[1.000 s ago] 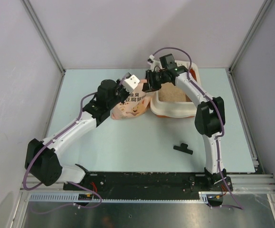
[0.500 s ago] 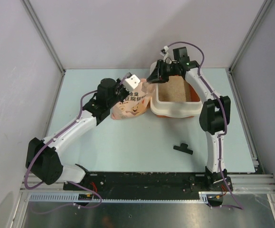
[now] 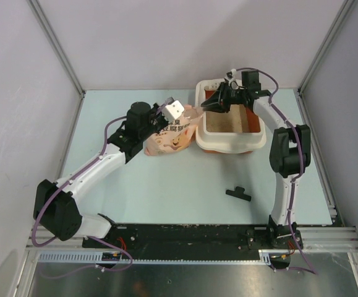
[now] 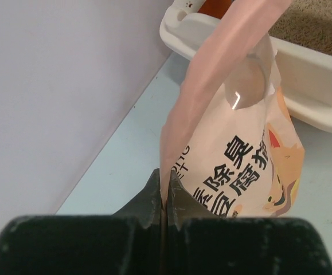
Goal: Fill the litter box with clean litter
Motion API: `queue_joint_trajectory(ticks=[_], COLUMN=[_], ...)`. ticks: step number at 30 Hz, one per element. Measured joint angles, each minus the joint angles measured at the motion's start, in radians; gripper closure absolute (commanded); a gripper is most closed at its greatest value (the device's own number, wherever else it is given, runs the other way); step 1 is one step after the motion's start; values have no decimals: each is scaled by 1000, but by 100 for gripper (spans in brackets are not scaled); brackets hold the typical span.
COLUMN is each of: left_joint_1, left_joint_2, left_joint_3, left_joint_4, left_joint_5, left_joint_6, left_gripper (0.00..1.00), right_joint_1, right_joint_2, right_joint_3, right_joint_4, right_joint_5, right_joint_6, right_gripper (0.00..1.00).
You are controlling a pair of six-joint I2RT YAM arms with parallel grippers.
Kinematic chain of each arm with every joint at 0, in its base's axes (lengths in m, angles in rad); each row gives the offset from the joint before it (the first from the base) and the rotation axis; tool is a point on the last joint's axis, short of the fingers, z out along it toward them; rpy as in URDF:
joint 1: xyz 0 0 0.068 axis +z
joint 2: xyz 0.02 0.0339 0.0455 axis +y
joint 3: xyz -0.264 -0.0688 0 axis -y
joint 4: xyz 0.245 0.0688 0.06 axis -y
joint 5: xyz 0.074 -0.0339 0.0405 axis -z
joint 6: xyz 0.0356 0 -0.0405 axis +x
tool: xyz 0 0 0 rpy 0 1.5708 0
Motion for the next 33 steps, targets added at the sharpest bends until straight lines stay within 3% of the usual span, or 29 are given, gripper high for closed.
queue_joint_trajectory(ticks=[16,33], left_joint_1=[1,1], left_joint_2=[6,8], left_joint_3=[19,24], left_joint_4=[-34,-42], left_joint_5=[8,7], left_joint_6=[97,105], left_gripper=[100,100], right_joint_1=[-98,-193], right_joint_2=[-223,-224], right_joint_3=[-234,-296], right_joint_4=[248,364], right_joint_5=[-36,-74], right_joint_6=[186,229], right_gripper=[100,100])
